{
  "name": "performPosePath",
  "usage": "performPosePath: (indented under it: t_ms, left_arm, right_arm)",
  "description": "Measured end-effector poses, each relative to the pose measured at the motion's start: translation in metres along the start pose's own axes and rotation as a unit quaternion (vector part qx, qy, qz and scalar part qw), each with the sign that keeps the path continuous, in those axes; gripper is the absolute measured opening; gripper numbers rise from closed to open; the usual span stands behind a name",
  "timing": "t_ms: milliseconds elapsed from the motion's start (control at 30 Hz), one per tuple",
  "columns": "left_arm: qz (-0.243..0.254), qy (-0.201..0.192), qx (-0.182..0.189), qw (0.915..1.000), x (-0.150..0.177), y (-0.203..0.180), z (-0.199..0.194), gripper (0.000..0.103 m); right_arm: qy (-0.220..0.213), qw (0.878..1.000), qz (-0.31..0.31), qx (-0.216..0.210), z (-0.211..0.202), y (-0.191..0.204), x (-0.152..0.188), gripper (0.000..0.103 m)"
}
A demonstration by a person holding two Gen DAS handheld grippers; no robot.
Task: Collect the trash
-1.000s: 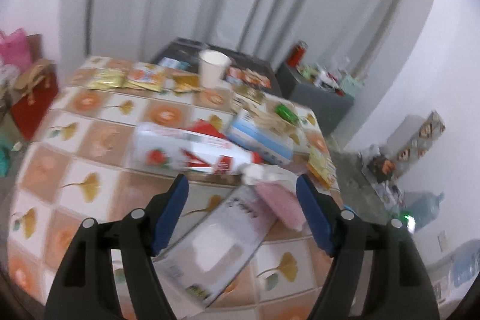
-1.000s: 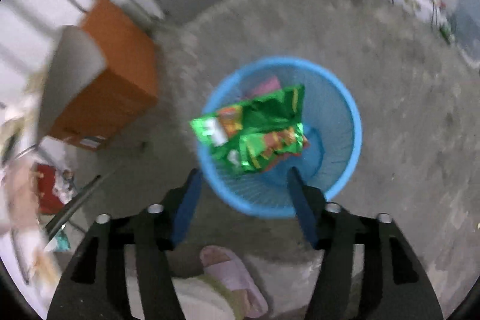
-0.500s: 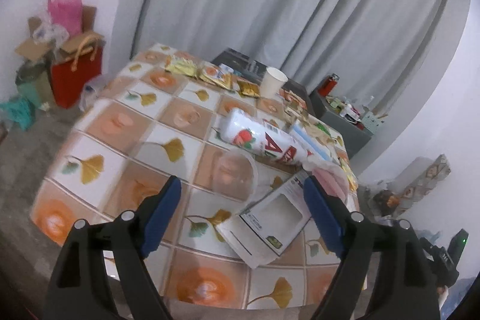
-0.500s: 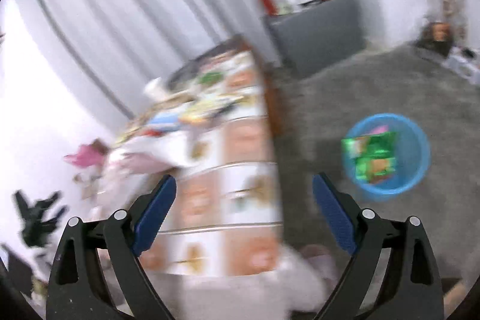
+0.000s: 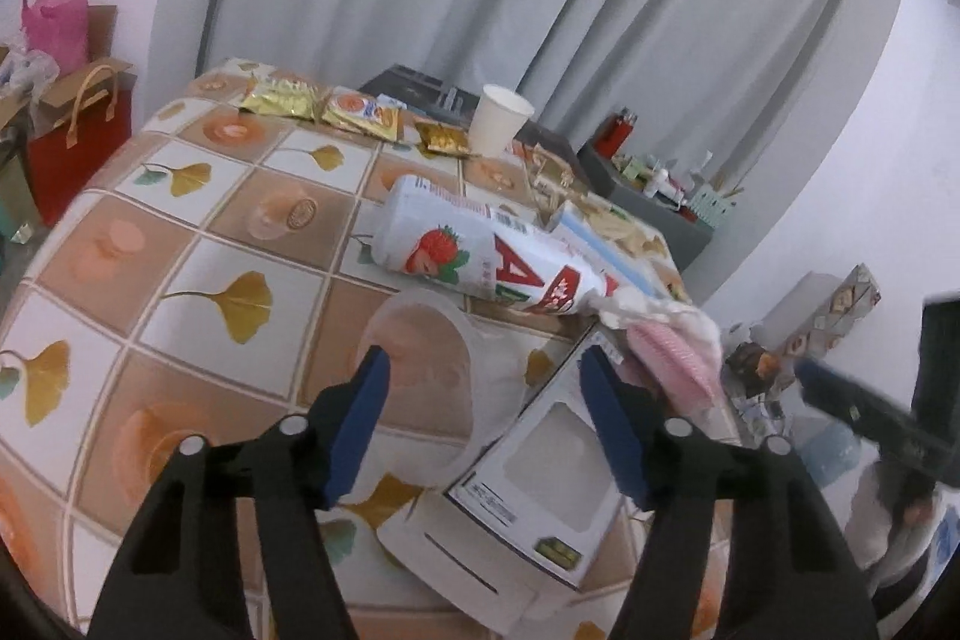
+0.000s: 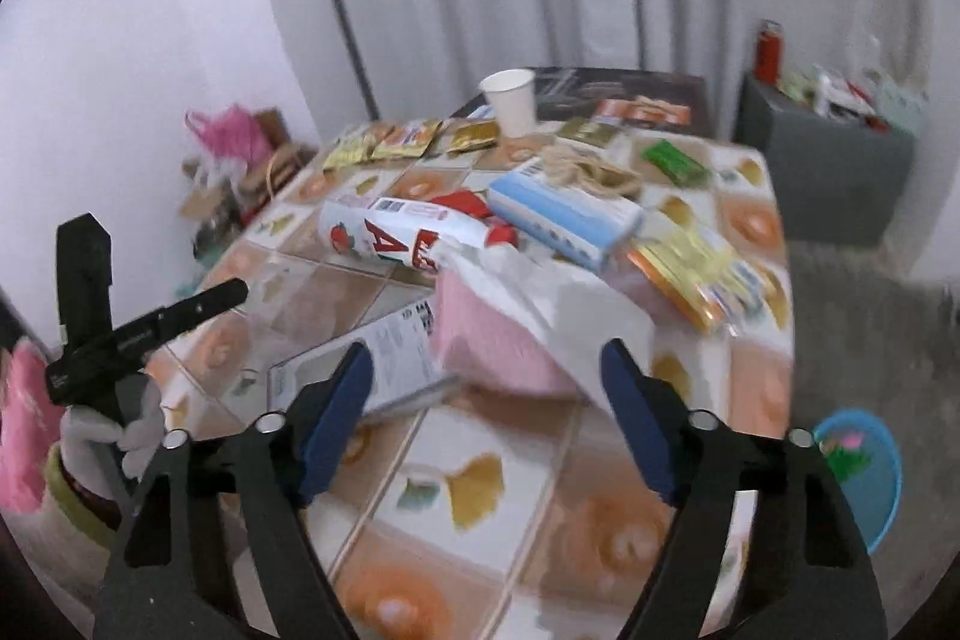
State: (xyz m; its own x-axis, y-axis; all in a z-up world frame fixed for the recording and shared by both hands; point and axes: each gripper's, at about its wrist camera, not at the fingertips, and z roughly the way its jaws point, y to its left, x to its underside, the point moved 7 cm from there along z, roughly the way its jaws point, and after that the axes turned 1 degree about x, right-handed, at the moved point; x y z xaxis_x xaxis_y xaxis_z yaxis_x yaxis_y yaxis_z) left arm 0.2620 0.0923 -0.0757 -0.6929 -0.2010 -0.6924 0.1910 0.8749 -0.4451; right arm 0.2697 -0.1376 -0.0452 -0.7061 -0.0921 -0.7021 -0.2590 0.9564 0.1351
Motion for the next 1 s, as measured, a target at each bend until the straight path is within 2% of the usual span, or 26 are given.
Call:
performPosePath:
  t_ms: [67,333,433,500,600,733,1000]
  left_arm:
    - [-0.001,0.005,0.006,1.0,0.001,0.001,0.006,0.055]
    - [0.002,0.023,0.008,0.9997,0.006,0.008,0.026,0.035]
    - [0.004,0.026,0.012,0.9996,0.006,0.009,0.029,0.025]
    - [0.005,0.027,0.017,0.9995,0.006,0.007,0.03,0.02]
    - [0.011,0.025,0.023,0.9993,0.006,0.003,0.028,0.011]
    - [0.021,0.018,0.028,0.9992,0.003,-0.002,0.025,0.006]
    - [0.041,-0.023,0.026,0.9986,-0.012,-0.012,0.0,0.005]
  right_arm:
    - [0.015,1.0,-0.021,0.016,0.02,0.001,-0.007,0.058]
    - [0.051,0.996,-0.065,0.016,0.062,0.012,-0.015,0.038]
    - [0.056,0.996,-0.062,0.015,0.069,0.012,-0.017,0.027]
    - [0.061,0.996,-0.056,0.014,0.073,0.009,-0.018,0.015]
    - [0.06,0.997,-0.045,0.013,0.072,0.005,-0.018,0.006]
    - [0.049,0.998,-0.039,0.019,0.063,0.001,-0.021,0.005]
    - [-0.005,0.999,-0.007,0.03,0.03,-0.018,-0.045,0.004]
